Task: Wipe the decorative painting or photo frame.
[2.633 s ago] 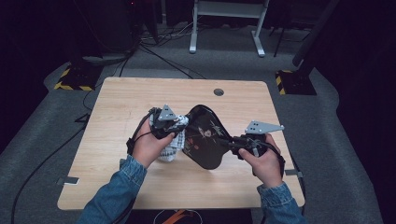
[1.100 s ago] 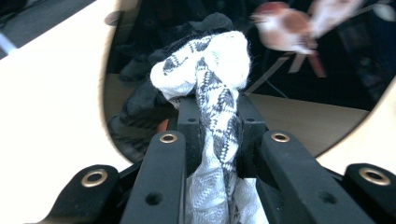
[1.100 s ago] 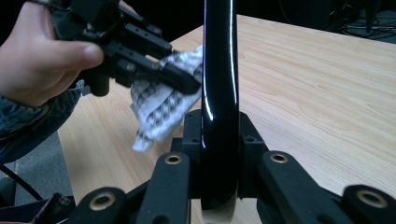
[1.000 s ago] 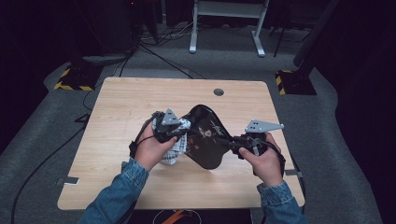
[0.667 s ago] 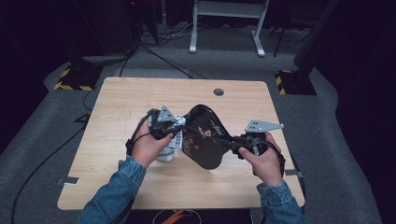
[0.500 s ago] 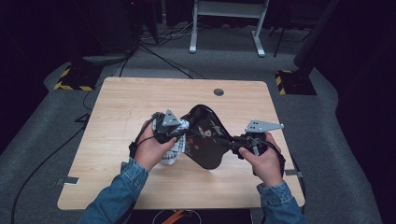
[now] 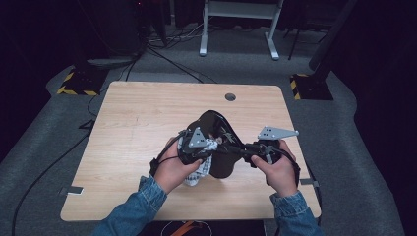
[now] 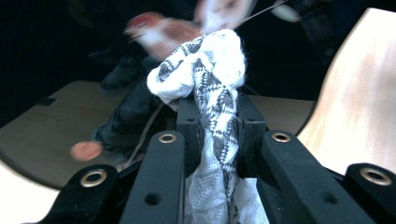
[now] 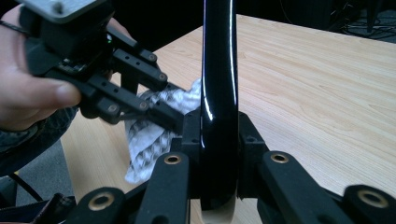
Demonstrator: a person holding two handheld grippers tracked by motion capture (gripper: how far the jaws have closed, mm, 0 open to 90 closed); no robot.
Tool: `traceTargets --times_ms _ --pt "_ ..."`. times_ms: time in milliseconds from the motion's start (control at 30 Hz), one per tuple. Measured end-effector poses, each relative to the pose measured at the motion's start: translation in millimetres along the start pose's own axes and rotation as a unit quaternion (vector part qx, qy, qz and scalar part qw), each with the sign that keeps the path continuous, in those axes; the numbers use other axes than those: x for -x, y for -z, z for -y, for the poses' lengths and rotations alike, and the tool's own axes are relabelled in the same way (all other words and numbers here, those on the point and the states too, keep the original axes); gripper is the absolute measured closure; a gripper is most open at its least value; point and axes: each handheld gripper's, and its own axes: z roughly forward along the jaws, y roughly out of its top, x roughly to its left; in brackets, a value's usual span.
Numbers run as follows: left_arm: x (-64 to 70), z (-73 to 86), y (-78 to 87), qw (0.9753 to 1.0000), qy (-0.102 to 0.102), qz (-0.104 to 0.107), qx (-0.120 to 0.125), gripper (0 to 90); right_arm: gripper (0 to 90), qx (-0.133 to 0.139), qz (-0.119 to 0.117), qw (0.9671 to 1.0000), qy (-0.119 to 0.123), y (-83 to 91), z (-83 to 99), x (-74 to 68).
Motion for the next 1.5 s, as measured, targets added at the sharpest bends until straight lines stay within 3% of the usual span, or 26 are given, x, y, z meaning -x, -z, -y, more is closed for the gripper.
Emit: traceTargets --times_ms 133,233,400,567,833,967,1133,1500 --pt "-1.0 1.3 -0.7 1.0000 0.004 0.004 0.005 77.0 78.8 0.001 -0.001 1.0000 -0.001 0.3 0.3 0.7" --pt "-7.0 5.1 0.1 0.9999 0.010 -0.006 0.000 77.1 78.8 0.000 -0.001 1.0000 -0.001 0.2 0.1 0.5" --pt "-22.2 14.1 1.8 0.9993 0.031 -0.020 -0.003 77.2 78.4 0.000 -0.004 1.0000 -0.002 0.4 0.2 0.8" --pt "-33.7 18.0 4.0 0.9989 0.038 -0.028 -0.007 77.2 78.3 0.001 -0.002 1.0000 -0.004 0.9 1.0 0.1" --pt "-62.4 26.6 9.0 0.9964 0.062 -0.056 -0.012 77.0 77.9 0.004 -0.002 0.9999 -0.010 4.6 4.6 -0.5" --pt "-68.0 29.0 8.9 0.9958 0.069 -0.059 -0.013 76.9 77.7 0.006 -0.001 0.9999 -0.012 5.1 5.3 -1.4" --pt "-63.3 30.0 6.9 0.9965 0.066 -0.050 -0.013 76.7 77.5 0.005 -0.002 0.9999 -0.011 4.4 4.9 -1.8" --pt "-21.8 21.4 -4.4 0.9993 0.035 -0.007 -0.005 76.4 77.4 0.005 -0.002 0.9999 -0.011 3.7 4.4 -2.0"
